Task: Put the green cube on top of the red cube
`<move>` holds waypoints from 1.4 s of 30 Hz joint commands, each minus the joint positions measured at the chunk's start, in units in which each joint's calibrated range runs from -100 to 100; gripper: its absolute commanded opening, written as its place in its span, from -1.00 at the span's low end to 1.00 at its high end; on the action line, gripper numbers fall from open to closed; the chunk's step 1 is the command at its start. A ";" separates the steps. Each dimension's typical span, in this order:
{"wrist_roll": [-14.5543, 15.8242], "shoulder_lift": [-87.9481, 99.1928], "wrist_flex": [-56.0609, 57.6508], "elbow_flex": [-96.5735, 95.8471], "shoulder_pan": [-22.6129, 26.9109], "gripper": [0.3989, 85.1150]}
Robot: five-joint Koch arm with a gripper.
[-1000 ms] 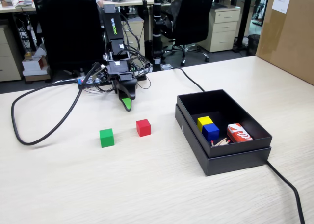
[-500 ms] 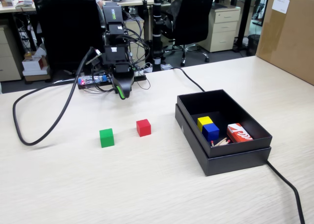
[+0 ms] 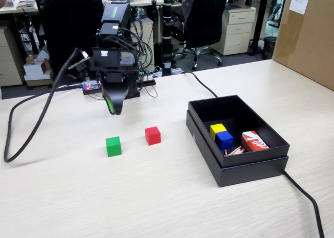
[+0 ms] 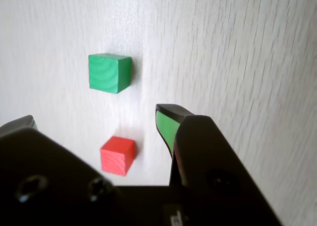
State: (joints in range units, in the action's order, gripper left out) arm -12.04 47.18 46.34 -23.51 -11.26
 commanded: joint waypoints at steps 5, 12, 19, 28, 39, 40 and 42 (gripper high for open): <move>-1.37 -10.18 0.35 10.81 -1.51 0.11; -1.42 -20.39 0.35 15.07 -1.76 0.11; -0.78 -28.19 0.35 16.61 -0.83 0.11; 0.24 -35.08 0.35 19.97 -0.34 0.04; 0.39 -36.80 0.35 19.52 -0.44 -0.28; 0.34 -36.91 0.35 19.52 -0.44 -0.28; 0.34 -37.26 0.35 19.61 -0.44 -0.28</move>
State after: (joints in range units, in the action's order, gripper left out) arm -11.84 9.13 46.26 -7.71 -11.70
